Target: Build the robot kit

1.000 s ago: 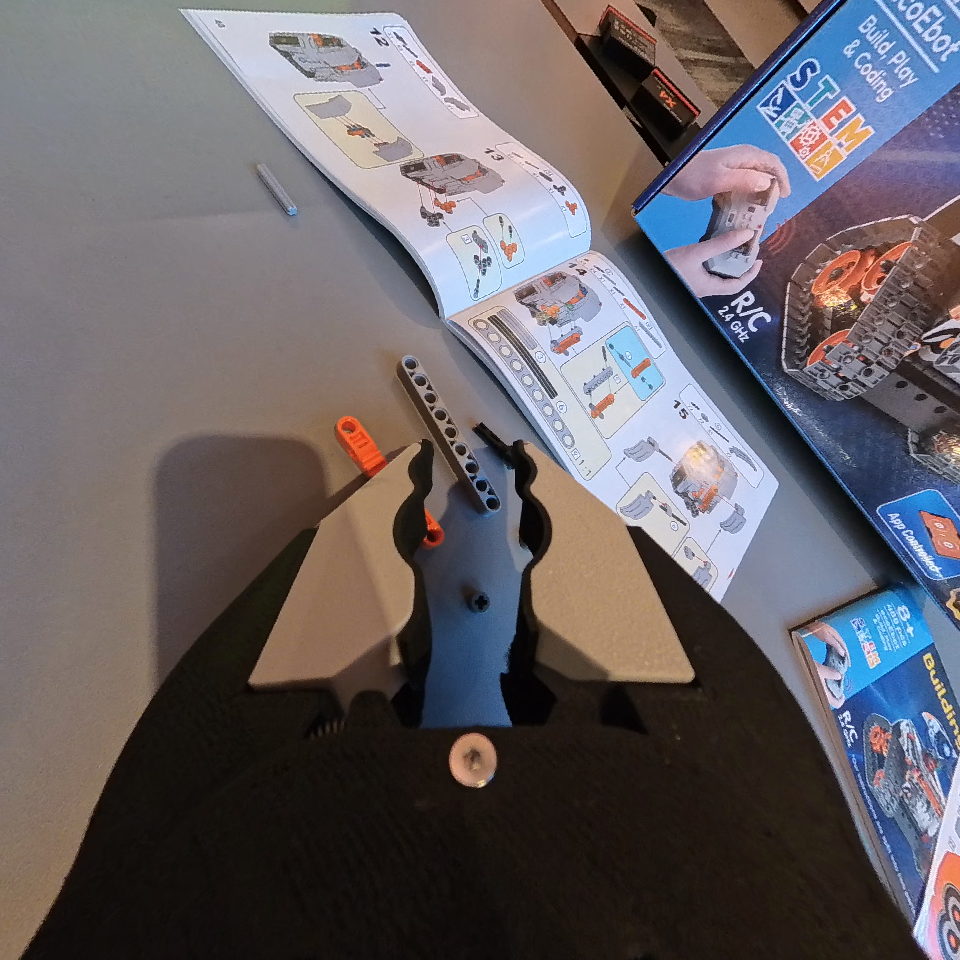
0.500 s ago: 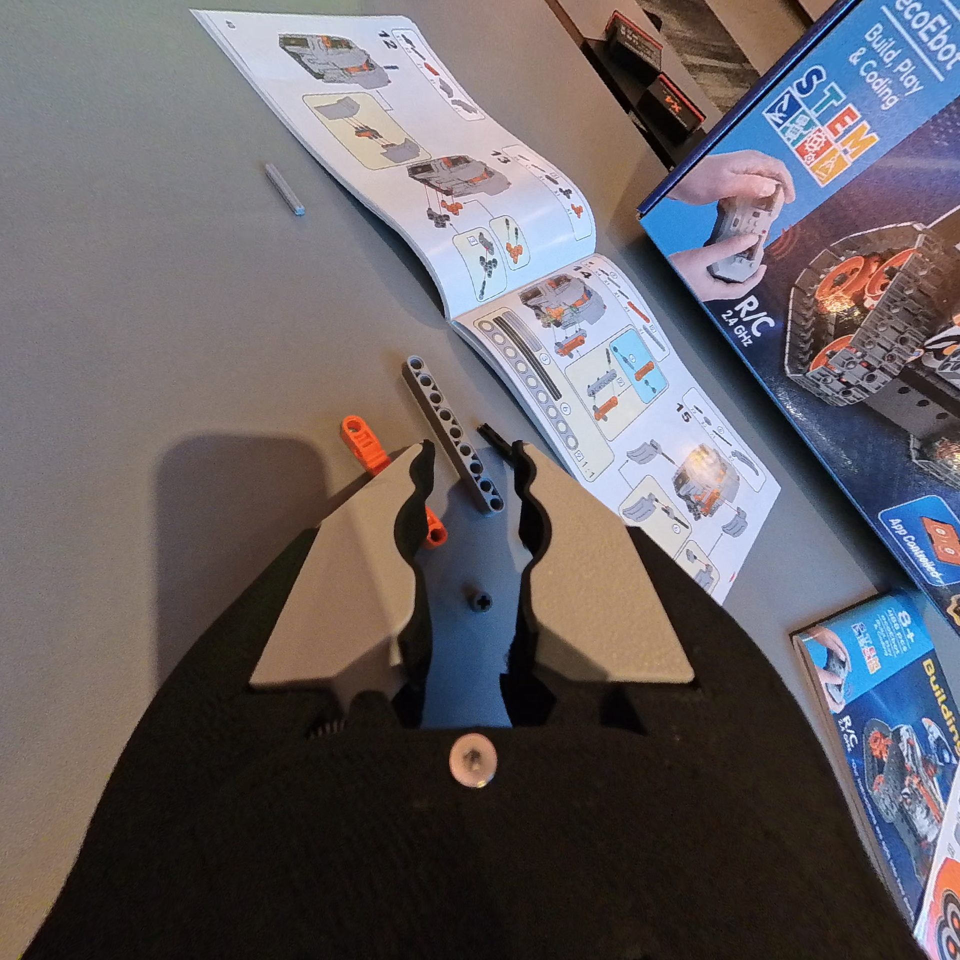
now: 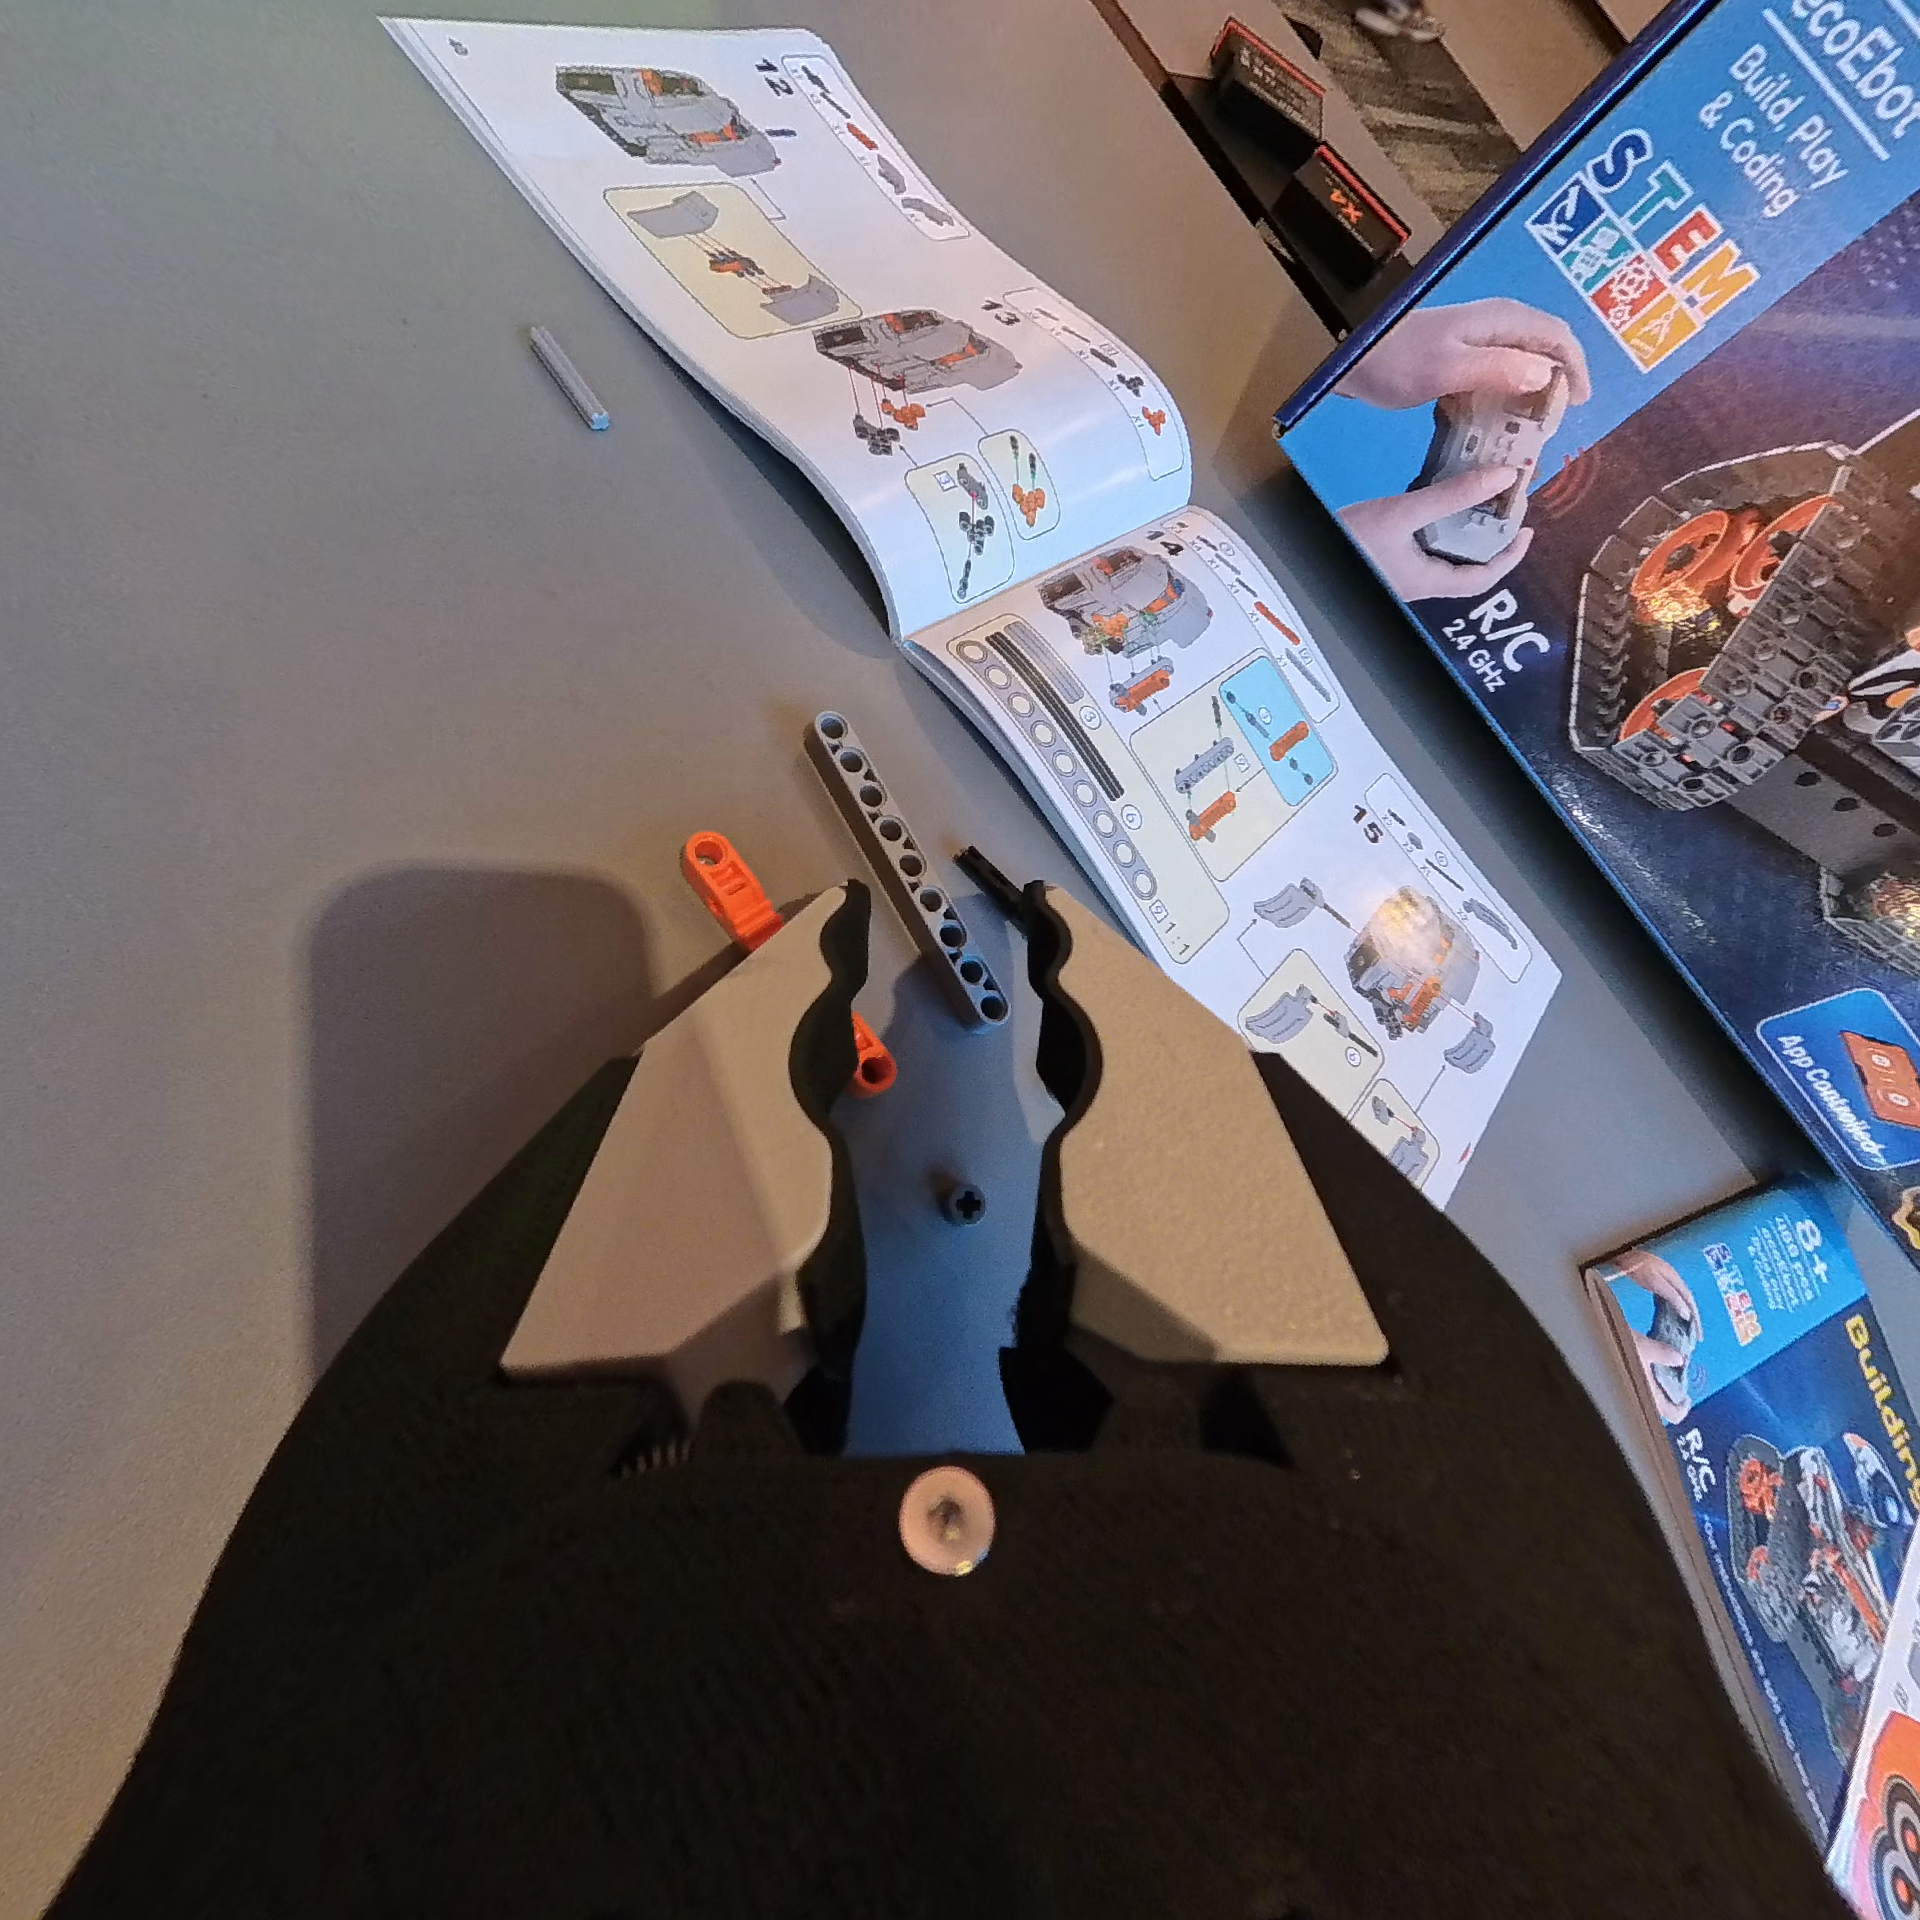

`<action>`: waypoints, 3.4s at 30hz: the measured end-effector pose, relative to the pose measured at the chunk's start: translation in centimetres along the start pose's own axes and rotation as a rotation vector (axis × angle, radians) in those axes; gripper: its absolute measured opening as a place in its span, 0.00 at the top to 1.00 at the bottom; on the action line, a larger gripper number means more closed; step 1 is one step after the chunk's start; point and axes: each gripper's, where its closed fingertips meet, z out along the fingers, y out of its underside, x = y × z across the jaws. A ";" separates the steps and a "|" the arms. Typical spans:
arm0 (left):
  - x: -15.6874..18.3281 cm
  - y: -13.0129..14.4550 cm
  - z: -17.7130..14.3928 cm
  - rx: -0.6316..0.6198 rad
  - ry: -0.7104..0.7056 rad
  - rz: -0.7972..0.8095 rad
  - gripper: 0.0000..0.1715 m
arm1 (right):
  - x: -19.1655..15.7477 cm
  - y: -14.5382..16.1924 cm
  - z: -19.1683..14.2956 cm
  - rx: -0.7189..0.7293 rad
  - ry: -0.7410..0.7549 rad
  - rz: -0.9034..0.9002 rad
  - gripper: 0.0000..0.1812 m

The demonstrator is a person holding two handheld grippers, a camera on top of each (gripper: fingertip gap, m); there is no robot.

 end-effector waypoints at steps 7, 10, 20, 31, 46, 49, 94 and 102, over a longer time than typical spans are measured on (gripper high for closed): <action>0.3 0.7 1.6 -0.072 -0.034 0.039 0.59 | 0.0 0.0 0.0 0.000 0.000 0.001 0.85; 1.9 0.1 2.3 -0.073 0.139 -0.004 0.75 | 0.0 0.0 0.0 0.000 -0.002 0.001 0.85; 3.9 -0.5 0.6 -0.213 0.332 0.012 0.84 | -0.1 -0.1 0.0 0.000 -0.003 -0.003 0.85; 10.0 -2.9 -4.9 -0.187 0.573 0.143 0.70 | -0.1 -0.1 0.1 -0.001 -0.006 0.006 0.85; 2.7 2.8 1.0 -0.289 0.221 0.093 0.45 | -0.1 -0.1 0.1 -0.001 -0.007 0.005 0.85; 3.6 3.8 1.6 -0.355 0.228 0.136 0.36 | -0.1 -0.1 0.1 -0.001 -0.005 0.003 0.85; 5.5 1.3 0.8 -0.234 0.373 0.159 0.91 | 0.0 0.0 0.2 -0.006 -0.008 0.019 0.85; 5.8 -1.6 -3.2 -0.140 0.466 0.120 0.91 | 0.0 0.0 0.2 -0.005 -0.008 0.016 0.85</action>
